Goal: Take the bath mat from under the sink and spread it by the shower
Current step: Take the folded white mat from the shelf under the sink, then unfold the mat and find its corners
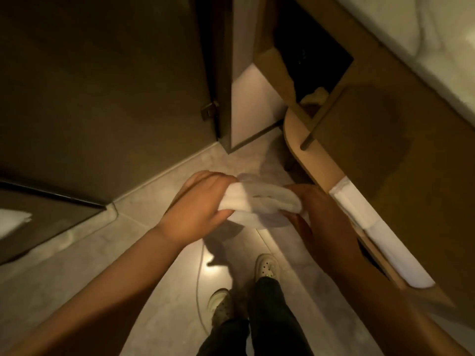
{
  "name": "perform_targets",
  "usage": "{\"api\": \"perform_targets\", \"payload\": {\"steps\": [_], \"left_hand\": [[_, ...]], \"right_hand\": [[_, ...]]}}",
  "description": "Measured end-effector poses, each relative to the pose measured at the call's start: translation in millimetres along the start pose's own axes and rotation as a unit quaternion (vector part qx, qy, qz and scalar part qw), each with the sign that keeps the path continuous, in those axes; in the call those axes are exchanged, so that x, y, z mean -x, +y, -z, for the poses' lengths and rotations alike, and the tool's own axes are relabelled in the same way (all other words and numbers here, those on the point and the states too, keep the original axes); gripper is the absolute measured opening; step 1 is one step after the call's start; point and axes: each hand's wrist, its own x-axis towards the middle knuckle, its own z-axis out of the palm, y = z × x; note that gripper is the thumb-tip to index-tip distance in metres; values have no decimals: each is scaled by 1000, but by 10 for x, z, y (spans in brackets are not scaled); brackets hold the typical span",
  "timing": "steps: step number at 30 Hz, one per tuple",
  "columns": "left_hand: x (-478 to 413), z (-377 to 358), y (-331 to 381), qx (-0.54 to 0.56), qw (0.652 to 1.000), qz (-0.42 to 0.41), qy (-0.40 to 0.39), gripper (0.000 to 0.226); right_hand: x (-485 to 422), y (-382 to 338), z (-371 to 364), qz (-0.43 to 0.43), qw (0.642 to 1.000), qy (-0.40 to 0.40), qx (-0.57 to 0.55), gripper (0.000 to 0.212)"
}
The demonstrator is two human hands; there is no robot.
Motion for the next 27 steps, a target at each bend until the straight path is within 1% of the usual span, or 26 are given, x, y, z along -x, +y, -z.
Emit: {"api": "perform_targets", "payload": {"steps": [1, 2, 3, 5, 7, 9, 12, 14, 16, 20, 23, 27], "left_hand": [[115, 195, 119, 6, 1000, 3, 16, 45], [228, 385, 236, 3, 999, -2, 36, 43], [330, 562, 356, 0, 999, -10, 53, 41], [502, 879, 609, 3, 997, -19, 75, 40], [648, 1149, 856, 9, 996, -27, 81, 41], [758, 1389, 1114, -3, 995, -45, 89, 41], [890, 1641, 1538, -11, 991, -87, 101, 40], [942, 1758, 1832, -6, 988, -111, 107, 39], [975, 1841, 2117, -9, 986, -127, 109, 40], [989, 1924, 2740, -21, 978, -170, 116, 42], [987, 1900, 3306, -18, 971, -206, 117, 45], [937, 1760, 4201, -11, 958, -270, 99, 45]], "right_hand": [[63, -137, 91, -17, 1000, -16, -9, 33], [146, -277, 198, -19, 999, -28, -16, 44], [220, -483, 356, -23, 999, -18, -30, 50], [429, -763, 620, 3, 1000, 17, -23, 42], [693, -1029, 877, 20, 999, 38, -22, 39], [974, -1232, 1097, 52, 994, 96, -8, 38], [1384, -1413, 1413, 77, 985, 153, 3, 38], [1649, -1455, 1596, 74, 980, 185, 17, 42], [1890, -1453, 1789, 72, 977, 199, 25, 46], [2373, -1374, 2175, 70, 967, 243, 33, 40], [2851, -1232, 2483, 59, 957, 284, 8, 35], [3612, -985, 2970, 24, 945, 326, -12, 38]]}}
